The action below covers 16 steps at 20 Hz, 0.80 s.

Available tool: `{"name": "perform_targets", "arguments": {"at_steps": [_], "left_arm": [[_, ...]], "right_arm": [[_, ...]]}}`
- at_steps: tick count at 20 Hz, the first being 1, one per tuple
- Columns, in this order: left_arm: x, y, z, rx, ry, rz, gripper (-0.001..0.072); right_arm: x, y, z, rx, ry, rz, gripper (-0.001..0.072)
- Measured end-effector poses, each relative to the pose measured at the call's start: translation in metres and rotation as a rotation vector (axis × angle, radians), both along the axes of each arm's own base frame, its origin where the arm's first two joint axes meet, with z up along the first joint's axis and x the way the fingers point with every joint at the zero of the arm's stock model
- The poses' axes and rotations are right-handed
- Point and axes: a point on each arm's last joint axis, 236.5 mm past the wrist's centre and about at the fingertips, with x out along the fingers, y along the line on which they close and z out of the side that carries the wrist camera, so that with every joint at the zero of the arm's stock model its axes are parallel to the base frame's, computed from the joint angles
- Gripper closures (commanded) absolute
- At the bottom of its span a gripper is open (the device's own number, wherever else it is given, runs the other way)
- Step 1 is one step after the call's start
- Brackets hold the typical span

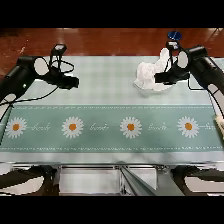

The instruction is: Fold the shirts.

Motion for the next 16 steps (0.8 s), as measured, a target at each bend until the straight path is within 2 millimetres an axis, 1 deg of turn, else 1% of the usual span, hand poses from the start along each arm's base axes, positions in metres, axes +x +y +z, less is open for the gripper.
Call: {"name": "perform_targets", "arguments": {"at_steps": [1,2,4,6,7,8,9,10,12,14,16], "left_arm": [[0.007,-0.001,0.002,-0.005,-0.03,0.003,0.0206],[0.014,-0.001,0.003,-0.008,-0.055,0.007,0.0201],[0.026,-0.003,0.006,-0.014,-0.104,0.011,0.0202],[0.032,-0.003,0.007,-0.017,-0.13,0.012,0.0202],[0.036,-0.004,0.008,-0.018,-0.145,0.011,0.0202],[0.036,-0.004,0.008,-0.018,-0.147,0.011,0.0202],[0.039,-0.004,0.009,-0.02,-0.159,0.011,0.0202],[0.039,-0.004,0.009,-0.019,-0.16,0.011,0.0202],[0.04,-0.004,0.008,-0.02,-0.164,0.011,0.0202],[0.041,-0.005,0.006,-0.021,-0.162,0.009,0.0202],[0.041,-0.009,0.0,-0.037,-0.144,0.014,0.0202]], "right_arm": [[0.01,0.0,0.004,-0.003,-0.045,0.009,0.0295],[0.022,-0.002,0.01,-0.017,-0.1,0.021,0.0301],[0.053,-0.01,0.028,-0.063,-0.244,0.045,0.0301],[0.082,-0.028,0.043,-0.079,-0.361,0.011,0.0301],[0.093,-0.039,0.045,-0.073,-0.394,-0.021,0.0301],[0.104,-0.049,0.043,-0.058,-0.412,-0.049,0.0301],[0.112,-0.055,0.036,-0.026,-0.411,-0.074,0.0301],[0.119,-0.058,0.025,0.001,-0.395,-0.085,0.0301],[0.129,-0.059,-0.005,0.054,-0.339,-0.088,0.0302],[0.131,-0.053,-0.04,0.099,-0.261,-0.082,0.0304],[0.128,-0.046,-0.072,0.137,-0.182,-0.082,0.0307]]}}
